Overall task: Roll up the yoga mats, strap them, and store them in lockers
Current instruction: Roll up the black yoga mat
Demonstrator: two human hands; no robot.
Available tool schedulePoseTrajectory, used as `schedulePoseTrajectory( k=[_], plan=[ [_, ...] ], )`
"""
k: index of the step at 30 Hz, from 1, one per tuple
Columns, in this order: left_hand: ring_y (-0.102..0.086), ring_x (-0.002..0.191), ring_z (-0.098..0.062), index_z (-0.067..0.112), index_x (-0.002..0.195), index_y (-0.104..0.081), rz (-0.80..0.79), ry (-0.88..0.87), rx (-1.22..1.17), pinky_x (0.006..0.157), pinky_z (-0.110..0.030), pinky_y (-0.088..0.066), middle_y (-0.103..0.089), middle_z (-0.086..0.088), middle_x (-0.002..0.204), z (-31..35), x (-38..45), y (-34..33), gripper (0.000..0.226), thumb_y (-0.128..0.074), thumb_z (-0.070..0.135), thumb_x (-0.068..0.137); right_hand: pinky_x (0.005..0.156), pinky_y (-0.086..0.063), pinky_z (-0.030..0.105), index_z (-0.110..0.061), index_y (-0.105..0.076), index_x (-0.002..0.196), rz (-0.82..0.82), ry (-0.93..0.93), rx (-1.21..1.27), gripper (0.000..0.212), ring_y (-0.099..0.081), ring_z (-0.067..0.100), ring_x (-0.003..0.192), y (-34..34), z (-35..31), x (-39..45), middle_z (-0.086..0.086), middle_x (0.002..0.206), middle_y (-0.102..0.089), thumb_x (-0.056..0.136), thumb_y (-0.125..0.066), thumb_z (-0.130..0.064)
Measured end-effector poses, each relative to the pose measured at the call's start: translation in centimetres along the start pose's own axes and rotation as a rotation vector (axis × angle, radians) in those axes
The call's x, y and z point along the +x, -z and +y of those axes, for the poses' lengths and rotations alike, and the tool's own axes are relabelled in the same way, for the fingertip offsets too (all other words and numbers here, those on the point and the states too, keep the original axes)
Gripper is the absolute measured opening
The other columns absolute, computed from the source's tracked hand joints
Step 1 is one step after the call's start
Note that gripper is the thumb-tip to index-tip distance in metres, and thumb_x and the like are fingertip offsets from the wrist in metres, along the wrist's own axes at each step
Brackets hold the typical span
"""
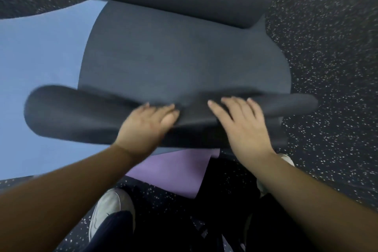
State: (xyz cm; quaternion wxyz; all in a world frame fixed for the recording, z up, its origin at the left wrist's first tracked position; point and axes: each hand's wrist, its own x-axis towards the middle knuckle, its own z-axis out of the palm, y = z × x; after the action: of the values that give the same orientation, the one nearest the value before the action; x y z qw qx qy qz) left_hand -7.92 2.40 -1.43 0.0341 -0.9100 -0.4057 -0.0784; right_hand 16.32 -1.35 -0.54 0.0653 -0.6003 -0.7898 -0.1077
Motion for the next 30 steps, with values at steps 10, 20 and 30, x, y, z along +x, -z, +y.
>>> schedulePoseTrajectory(
  k=[10, 20, 30],
  plan=[
    [-0.051, 0.116, -0.021, 0.025, 0.137, -0.042, -0.697, 0.2, -0.083, 0.093, -0.037, -0.04, -0.052, 0.003, 0.126, 1.2, -4.9, -1.8, 0.089, -0.06, 0.077, 0.067, 0.096, -0.032, 0.037, -0.019, -0.034, 0.134, -0.987, 0.008, 0.245, 0.056, -0.038, 0.026, 0.122, -0.7, -2.4, -3.2, 0.006, 0.128, -0.044, 0.082, -0.053, -0.022],
    [-0.061, 0.085, -0.019, 0.021, 0.093, -0.058, -0.51, 0.092, -0.167, 0.065, -0.03, -0.041, -0.062, 0.004, 0.091, 1.6, -4.6, -1.2, 0.046, -0.078, 0.052, 0.065, 0.094, -0.036, 0.035, -0.022, -0.04, 0.131, -0.838, 0.108, 0.329, 0.063, -0.04, 0.021, 0.12, -0.5, -3.7, -3.1, 0.0, 0.126, -0.044, 0.081, -0.062, -0.055],
    [-0.059, 0.056, -0.02, 0.021, 0.072, -0.055, -0.327, 0.073, -0.114, 0.045, -0.028, -0.039, -0.06, 0.004, 0.065, 1.5, -4.3, -0.3, 0.036, -0.077, 0.049, 0.066, 0.075, -0.035, 0.033, -0.02, -0.047, 0.099, -0.721, 0.087, 0.324, 0.03, -0.05, 0.023, 0.105, 0.8, -3.8, -1.8, 0.002, 0.108, -0.054, 0.087, -0.059, -0.045]
  ],
)
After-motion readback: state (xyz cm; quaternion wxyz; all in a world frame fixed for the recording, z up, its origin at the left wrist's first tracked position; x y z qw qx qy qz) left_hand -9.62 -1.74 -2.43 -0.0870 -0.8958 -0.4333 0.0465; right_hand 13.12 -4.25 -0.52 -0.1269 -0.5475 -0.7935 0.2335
